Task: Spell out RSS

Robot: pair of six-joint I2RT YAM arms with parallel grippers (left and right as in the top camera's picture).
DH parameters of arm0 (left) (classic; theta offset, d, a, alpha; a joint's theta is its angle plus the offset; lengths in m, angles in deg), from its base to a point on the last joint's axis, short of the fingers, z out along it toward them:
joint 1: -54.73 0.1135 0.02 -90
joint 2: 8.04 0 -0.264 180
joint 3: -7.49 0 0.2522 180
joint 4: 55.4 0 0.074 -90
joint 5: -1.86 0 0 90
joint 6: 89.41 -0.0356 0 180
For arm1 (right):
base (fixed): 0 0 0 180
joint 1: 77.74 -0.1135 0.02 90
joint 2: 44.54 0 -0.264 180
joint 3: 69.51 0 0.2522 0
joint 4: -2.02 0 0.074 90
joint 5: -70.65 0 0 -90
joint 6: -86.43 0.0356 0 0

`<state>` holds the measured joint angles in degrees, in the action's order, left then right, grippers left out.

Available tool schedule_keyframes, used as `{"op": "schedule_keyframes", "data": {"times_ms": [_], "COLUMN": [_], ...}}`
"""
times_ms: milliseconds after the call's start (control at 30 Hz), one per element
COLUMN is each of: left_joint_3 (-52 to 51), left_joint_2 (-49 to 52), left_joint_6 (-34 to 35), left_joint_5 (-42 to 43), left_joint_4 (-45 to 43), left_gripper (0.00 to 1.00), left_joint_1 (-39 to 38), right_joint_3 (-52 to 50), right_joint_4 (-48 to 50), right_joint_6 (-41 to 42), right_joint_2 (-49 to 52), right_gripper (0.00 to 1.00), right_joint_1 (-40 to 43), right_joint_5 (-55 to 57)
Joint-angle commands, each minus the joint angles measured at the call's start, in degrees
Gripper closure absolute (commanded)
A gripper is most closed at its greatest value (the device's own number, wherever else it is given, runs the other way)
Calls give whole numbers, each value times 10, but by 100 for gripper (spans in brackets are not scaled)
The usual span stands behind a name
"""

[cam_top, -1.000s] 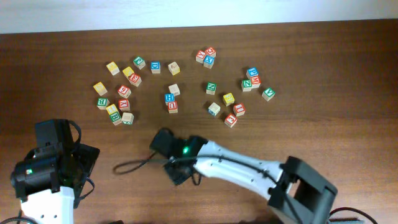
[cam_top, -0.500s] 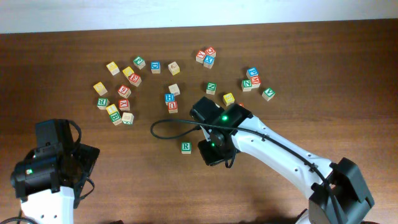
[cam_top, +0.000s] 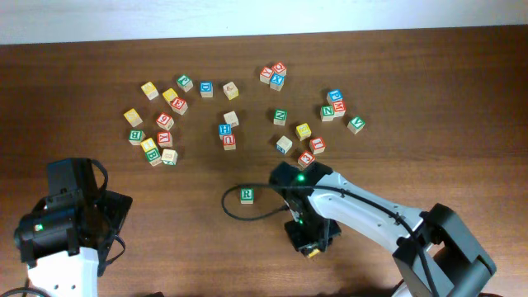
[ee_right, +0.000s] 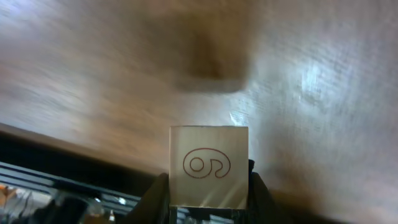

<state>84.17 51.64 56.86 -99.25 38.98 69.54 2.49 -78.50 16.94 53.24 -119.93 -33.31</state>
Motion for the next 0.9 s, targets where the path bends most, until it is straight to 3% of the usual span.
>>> {"op": "schedule_keyframes", "data": {"times_ms": [0, 500, 633, 667, 700, 867], "left_joint_3": [7, 7, 7, 7, 7, 7], "left_joint_2": [0, 0, 0, 0, 0, 0], "left_joint_6": [-9, -9, -9, -9, -9, -9], "left_joint_5": [-2, -2, -2, -2, -2, -2], "left_joint_4": [0, 0, 0, 0, 0, 0], "left_gripper": [1, 1, 1, 1, 1, 1], "left_joint_1": [3, 3, 3, 3, 3, 3], "right_joint_3": [-20, -53, -52, -52, -52, -36], "right_joint_4": [-5, 18, 44, 51, 59, 68], "right_joint_6": [-5, -5, -5, -5, -5, 10], "right_joint_2": [4, 10, 27, 30, 31, 31], "right_gripper": [80, 74, 65, 60, 50, 43], "right_joint_1": [0, 0, 0, 0, 0, 6], "right_joint_5": [-15, -37, -37, -37, -37, -37]}}
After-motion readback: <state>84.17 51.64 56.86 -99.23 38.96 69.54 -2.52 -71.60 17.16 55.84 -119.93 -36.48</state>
